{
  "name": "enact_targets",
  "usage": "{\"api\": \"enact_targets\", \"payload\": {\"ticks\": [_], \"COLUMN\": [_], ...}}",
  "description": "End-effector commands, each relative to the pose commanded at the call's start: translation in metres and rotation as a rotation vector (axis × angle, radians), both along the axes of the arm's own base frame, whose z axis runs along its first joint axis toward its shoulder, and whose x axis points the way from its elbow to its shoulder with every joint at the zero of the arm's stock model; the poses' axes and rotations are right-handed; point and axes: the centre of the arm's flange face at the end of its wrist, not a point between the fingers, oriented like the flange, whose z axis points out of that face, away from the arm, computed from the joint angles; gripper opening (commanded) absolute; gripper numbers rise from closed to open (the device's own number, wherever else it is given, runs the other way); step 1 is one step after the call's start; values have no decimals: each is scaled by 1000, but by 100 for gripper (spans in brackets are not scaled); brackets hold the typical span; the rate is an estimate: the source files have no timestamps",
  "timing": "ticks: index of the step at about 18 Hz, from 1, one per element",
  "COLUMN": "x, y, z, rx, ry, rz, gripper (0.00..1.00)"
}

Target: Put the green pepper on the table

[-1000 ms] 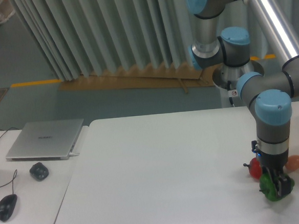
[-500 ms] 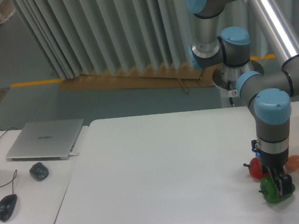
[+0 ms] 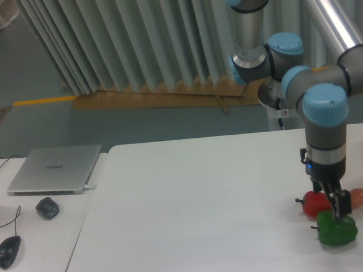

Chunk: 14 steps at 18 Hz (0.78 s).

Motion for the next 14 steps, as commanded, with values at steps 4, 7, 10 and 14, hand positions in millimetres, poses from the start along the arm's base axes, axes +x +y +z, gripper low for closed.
{"api": "enact_targets", "payload": {"ticks": [4, 7, 10, 14], "x": [25, 53, 91, 112], "y": [-3, 5, 10, 1], "z": [23, 35, 48, 66], "rx": [-83, -143, -141, -133], "ry": [-4, -53, -89, -99], "rz": [-37, -90, -137, -155], "gripper": [100, 100, 100, 100]}}
